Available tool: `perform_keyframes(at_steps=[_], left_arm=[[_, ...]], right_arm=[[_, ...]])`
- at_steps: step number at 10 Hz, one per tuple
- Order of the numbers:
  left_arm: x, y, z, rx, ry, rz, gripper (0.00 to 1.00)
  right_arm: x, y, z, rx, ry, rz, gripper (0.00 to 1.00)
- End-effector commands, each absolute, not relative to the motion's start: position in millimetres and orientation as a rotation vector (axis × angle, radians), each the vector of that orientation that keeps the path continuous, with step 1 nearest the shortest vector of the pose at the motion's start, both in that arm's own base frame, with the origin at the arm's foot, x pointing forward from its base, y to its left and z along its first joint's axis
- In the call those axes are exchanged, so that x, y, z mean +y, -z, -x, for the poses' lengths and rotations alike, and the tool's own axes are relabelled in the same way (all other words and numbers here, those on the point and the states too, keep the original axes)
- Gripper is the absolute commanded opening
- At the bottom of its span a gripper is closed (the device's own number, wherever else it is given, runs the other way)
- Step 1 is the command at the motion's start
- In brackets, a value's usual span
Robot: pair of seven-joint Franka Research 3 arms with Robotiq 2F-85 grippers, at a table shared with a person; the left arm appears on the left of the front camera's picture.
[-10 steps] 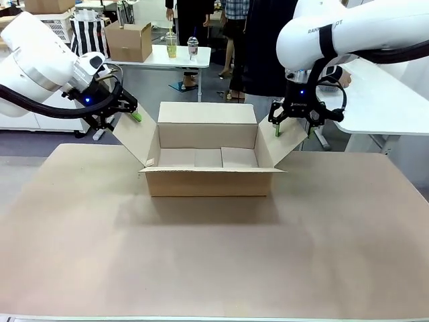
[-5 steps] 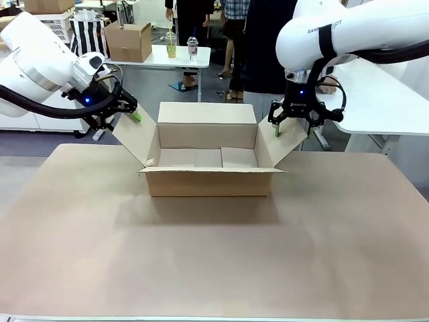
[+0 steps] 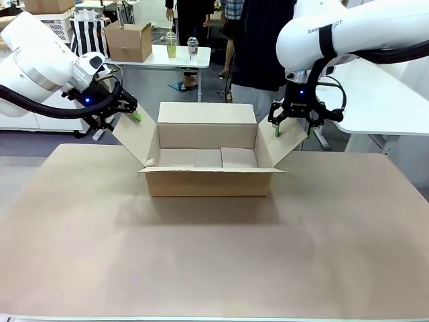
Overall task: Pack the gift set into the box.
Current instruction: Lift both hands away from the flaps of the Package Box.
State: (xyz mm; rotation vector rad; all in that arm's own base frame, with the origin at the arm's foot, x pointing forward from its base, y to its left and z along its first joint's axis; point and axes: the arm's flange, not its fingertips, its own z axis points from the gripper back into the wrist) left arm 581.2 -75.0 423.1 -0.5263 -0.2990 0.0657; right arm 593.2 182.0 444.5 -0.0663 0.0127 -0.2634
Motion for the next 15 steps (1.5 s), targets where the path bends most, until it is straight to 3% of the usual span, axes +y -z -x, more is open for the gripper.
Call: perform_keyframes(at_steps=[1,15], left_arm=[[-74.1,-424.4,-579.5,-0.305,-0.073,0.518,1.0],[-74.1,-424.4,-579.5,-0.305,-0.073,0.518,1.0]], right_arm=[[181.8,-446.9,-596.8,0.009,0.281,0.086,1.0],[181.8,-446.9,-596.8,0.009,0.281,0.086,1.0]])
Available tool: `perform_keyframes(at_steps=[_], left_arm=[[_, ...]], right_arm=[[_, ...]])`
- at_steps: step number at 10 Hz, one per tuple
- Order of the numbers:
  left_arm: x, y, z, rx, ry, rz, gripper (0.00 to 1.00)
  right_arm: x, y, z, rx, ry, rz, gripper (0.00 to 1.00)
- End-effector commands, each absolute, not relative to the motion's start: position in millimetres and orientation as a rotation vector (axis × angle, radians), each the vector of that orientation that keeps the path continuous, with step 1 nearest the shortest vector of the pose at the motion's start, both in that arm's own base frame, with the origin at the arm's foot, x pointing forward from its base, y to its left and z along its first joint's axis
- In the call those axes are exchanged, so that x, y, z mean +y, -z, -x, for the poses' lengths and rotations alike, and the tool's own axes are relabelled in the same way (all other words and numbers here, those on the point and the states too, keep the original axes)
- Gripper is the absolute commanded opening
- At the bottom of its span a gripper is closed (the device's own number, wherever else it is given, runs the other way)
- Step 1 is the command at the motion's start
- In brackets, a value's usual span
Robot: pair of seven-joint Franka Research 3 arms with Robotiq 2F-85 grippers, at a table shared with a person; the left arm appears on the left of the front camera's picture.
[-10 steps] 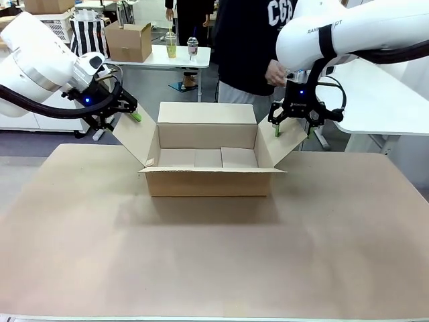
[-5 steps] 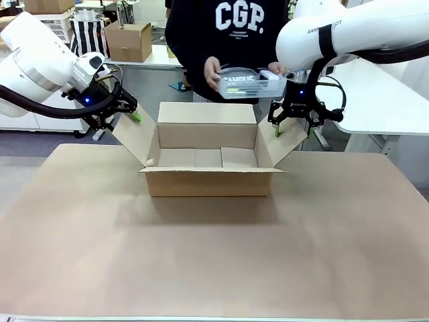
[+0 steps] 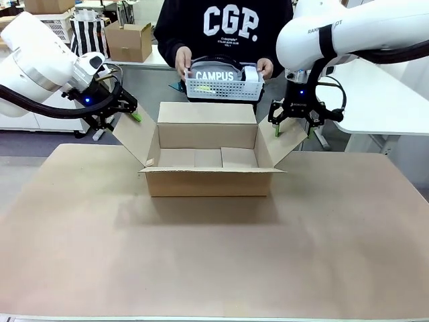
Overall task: Pack the gift set into the box.
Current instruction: Lift both hands away from the flaps of the Package Box.
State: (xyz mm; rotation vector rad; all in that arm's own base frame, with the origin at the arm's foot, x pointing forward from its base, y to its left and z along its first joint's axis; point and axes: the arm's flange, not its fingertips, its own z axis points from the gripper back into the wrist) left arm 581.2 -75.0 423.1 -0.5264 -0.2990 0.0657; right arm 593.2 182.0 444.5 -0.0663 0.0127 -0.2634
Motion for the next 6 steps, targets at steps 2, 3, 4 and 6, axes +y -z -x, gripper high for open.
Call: perform_keyframes(at_steps=[2,3,4,6], left_arm=[[-74.1,-424.4,-579.5,-0.305,-0.073,0.518,1.0],[-74.1,-424.4,-579.5,-0.305,-0.073,0.518,1.0],[-74.1,-424.4,-579.5,-0.305,-0.073,0.518,1.0],[-74.1,-424.4,-579.5,-0.305,-0.073,0.518,1.0]], right_arm=[[181.8,-446.9,-596.8,0.009,0.281,0.086,1.0],[181.8,-446.9,-596.8,0.009,0.281,0.086,1.0],[181.8,-446.9,-596.8,0.009,0.281,0.086,1.0],[181.8,-446.9,-596.8,0.009,0.281,0.086,1.0]])
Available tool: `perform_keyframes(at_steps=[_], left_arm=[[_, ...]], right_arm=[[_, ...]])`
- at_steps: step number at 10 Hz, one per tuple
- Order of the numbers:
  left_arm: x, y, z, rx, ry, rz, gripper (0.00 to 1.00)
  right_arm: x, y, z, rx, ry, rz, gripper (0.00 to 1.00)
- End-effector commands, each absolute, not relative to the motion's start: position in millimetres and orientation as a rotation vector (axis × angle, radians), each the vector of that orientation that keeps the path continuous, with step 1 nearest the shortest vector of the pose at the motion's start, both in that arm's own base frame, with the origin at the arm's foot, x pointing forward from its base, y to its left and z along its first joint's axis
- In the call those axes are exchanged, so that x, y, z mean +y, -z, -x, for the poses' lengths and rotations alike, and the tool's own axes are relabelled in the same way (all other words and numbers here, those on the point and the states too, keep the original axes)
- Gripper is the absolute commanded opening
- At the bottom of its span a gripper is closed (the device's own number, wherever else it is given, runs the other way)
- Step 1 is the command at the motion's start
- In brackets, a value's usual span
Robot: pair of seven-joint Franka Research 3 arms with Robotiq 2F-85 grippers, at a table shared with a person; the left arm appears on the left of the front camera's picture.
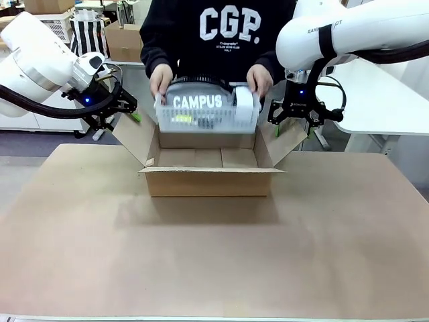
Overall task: Pack the gift set into the box.
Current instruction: Lift both hands away from the flaps of the Package Box.
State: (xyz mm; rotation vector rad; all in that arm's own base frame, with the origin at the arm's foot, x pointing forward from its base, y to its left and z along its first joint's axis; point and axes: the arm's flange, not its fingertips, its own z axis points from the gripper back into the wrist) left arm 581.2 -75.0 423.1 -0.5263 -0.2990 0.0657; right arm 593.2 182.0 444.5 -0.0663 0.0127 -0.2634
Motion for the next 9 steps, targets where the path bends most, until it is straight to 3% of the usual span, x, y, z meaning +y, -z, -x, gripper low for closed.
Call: perform_keyframes(at_steps=[1,9], left_arm=[[-74.1,-424.4,-579.5,-0.305,-0.073,0.518,1.0],[-74.1,-424.4,-579.5,-0.305,-0.073,0.518,1.0]], right_arm=[[181.8,-446.9,-596.8,0.009,0.281,0.086,1.0],[181.8,-446.9,-596.8,0.009,0.281,0.086,1.0]])
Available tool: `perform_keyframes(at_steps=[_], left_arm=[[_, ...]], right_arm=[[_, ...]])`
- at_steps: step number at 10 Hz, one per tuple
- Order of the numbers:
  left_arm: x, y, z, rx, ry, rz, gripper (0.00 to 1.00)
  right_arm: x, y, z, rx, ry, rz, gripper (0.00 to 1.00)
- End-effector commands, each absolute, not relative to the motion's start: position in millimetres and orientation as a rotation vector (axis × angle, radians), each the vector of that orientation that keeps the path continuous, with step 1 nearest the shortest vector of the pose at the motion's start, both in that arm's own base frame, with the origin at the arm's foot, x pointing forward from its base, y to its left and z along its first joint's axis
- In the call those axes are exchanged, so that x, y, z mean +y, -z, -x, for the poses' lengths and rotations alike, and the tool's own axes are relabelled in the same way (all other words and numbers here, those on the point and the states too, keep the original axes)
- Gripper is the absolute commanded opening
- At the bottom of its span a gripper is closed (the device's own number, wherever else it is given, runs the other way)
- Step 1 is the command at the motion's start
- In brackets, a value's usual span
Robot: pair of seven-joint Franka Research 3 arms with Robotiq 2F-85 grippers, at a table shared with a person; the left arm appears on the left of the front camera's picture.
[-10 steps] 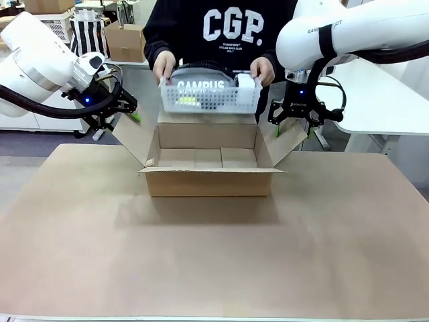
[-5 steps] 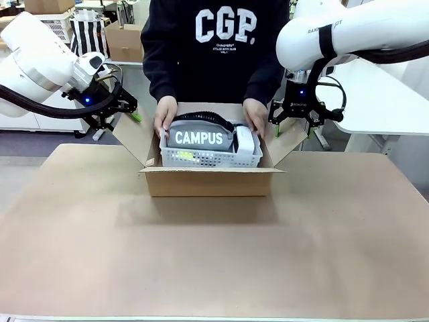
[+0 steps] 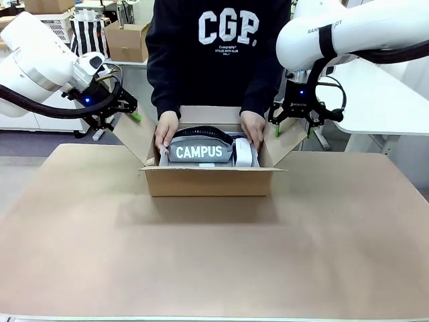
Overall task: Pack the gift set into the box.
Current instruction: Lift both hands away from the flaps of the Package Box.
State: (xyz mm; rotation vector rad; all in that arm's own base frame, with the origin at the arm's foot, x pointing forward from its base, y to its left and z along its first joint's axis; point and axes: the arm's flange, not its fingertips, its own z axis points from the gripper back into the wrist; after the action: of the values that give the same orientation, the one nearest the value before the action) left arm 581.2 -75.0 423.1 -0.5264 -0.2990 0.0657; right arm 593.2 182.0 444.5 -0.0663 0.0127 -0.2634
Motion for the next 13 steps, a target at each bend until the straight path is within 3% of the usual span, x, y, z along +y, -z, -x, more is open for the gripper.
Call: perform_keyframes(at_steps=[1,13], left_arm=[[-74.1,-424.4,-579.5,-0.305,-0.073,0.518,1.0],[-74.1,-424.4,-579.5,-0.305,-0.073,0.518,1.0]], right_arm=[[181.8,-446.9,-596.8,0.009,0.281,0.086,1.0],[181.8,-446.9,-596.8,0.009,0.281,0.086,1.0]])
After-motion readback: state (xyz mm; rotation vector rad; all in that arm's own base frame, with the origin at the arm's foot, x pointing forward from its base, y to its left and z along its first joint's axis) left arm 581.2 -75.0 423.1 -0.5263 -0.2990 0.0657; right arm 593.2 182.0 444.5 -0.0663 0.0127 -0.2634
